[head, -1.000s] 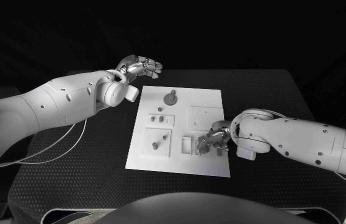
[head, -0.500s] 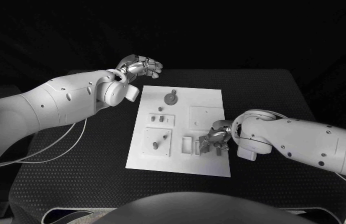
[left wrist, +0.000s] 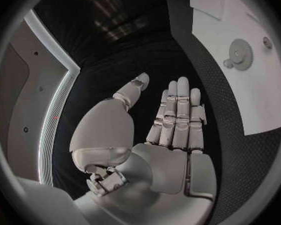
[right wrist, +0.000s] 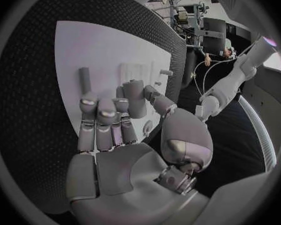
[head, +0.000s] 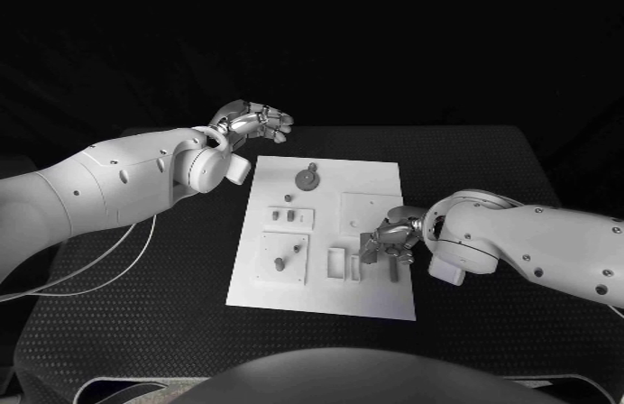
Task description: Assemble the parts on the task board
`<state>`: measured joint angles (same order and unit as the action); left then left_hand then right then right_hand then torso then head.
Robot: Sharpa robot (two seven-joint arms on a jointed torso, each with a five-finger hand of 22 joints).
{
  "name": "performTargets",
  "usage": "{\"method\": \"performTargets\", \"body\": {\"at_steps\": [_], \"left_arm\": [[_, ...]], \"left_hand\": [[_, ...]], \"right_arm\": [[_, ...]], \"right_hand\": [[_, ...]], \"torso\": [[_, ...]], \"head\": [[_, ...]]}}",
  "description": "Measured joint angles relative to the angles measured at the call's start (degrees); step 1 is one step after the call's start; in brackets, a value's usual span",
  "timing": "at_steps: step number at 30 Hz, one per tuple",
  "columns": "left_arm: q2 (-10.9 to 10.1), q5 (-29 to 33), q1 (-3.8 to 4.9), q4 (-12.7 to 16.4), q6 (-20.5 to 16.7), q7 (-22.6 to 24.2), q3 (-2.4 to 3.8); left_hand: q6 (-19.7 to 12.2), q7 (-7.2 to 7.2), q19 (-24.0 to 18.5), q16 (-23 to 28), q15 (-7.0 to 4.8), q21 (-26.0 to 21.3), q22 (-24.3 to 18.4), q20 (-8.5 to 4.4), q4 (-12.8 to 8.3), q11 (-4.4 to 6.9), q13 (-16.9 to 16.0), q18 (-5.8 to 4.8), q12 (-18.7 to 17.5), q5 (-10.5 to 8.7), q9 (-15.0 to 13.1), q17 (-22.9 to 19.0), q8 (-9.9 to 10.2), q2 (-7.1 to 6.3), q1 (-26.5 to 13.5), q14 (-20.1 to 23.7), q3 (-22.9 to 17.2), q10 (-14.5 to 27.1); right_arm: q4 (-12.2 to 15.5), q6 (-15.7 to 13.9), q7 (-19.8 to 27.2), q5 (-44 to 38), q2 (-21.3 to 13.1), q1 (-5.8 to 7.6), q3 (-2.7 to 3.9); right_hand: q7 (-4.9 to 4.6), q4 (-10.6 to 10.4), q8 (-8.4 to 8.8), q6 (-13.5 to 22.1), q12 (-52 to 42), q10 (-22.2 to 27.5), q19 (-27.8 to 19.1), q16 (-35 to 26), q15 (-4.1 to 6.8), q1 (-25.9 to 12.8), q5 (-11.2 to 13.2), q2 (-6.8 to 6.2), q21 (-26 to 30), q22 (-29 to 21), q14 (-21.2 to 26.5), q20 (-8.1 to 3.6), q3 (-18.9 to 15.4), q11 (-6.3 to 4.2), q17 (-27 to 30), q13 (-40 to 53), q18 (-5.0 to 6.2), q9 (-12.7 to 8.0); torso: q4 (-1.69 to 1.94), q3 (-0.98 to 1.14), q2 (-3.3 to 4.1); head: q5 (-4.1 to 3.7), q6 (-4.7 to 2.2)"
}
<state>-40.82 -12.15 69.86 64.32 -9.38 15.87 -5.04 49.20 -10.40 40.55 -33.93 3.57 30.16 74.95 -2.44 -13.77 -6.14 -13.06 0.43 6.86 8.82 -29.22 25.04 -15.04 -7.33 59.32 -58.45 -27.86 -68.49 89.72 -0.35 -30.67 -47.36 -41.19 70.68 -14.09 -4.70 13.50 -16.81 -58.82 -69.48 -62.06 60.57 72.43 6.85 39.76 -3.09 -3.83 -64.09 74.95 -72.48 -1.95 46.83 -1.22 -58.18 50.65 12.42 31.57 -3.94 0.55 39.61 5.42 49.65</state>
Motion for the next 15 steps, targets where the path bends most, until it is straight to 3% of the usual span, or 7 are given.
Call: {"method": "performTargets", "body": {"at_steps": [15], "left_arm": [[0.05,0.01,0.01,0.22,0.02,-0.09,-0.02]], "left_hand": [[0.02,-0.02,0.0,0.0,0.0,0.0,-0.01,0.0,0.0,0.0,-0.01,0.0,0.0,0.0,0.0,0.17,0.0,0.01,0.01,0.0,0.0,0.0]], "right_arm": [[-1.9,0.35,-1.04,5.09,4.45,0.02,-0.07]], "right_hand": [[-0.01,-0.18,-0.33,-0.01,0.33,-0.01,0.01,0.0,0.03,-1.07,-0.03,-0.17,-0.02,-0.01,-0.24,0.01,-0.18,0.01,-0.12,0.27,0.0,0.0]], "torso": [[0.09,-0.08,0.08]], "head": [[-0.25,-0.12]]}}
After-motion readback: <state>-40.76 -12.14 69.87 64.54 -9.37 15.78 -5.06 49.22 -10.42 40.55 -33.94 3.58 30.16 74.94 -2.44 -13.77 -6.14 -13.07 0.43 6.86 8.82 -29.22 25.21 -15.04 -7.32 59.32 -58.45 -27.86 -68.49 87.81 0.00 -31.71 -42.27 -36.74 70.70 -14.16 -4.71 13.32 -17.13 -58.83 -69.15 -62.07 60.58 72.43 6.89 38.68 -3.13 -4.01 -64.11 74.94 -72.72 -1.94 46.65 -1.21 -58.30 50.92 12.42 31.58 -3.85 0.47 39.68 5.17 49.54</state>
